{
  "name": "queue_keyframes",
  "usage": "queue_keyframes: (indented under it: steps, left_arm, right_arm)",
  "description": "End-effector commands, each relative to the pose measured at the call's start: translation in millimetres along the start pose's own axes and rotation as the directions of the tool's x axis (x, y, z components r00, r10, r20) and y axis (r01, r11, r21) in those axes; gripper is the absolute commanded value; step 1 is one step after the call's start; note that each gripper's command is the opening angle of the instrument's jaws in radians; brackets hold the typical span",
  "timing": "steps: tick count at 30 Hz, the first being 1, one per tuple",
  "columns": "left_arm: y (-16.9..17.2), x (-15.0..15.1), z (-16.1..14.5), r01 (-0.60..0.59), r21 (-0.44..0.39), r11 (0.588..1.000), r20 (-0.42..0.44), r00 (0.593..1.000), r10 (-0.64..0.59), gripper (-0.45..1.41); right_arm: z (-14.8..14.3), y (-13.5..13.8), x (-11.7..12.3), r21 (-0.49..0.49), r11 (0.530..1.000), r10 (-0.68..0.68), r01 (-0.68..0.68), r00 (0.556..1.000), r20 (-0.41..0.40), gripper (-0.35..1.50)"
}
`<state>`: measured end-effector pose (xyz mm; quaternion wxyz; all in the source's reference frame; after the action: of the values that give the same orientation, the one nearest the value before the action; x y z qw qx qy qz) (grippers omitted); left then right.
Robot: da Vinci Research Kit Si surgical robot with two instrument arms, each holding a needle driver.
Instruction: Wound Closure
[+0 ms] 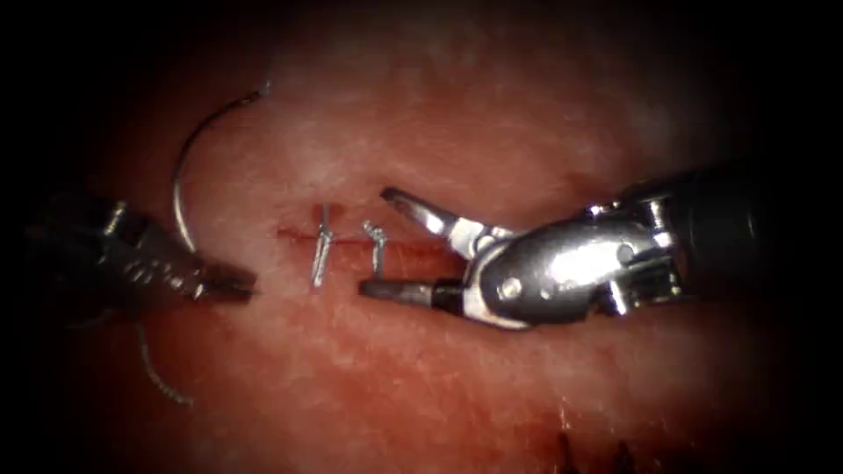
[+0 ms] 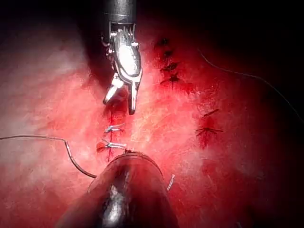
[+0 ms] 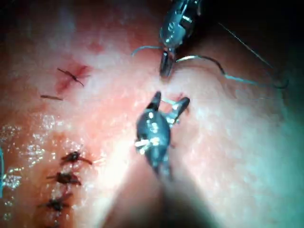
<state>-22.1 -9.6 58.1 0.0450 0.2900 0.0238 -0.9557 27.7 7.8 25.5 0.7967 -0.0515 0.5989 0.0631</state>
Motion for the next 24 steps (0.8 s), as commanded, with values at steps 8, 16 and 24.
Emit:
queue_keyframes:
  steps: [8, 16, 24]
  left_arm:
    - [-0.9, 5.5, -0.7, -0.001, -0.013, 1.000, -0.319, 0.948, -0.003, -0.45]
    - [-0.3, 11.0, 0.9, -0.098, -0.062, 0.993, -0.601, 0.798, 0.041, -0.45]
    - [0.3, 12.2, 2.0, -0.120, -0.139, 0.983, -0.755, 0.655, -0.027, -0.45]
  right_arm:
    - [-3.4, 1.4, -0.5, 0.008, 0.949, 0.314, -0.314, 0.949, -0.037, 1.25]
    - [-4.9, 1.2, -2.6, 0.098, 0.837, 0.541, -0.538, 0.841, -0.009, 0.78]
    - [-5.3, 2.2, -2.7, 0.176, 0.735, 0.675, -0.654, 0.730, -0.104, 0.76]
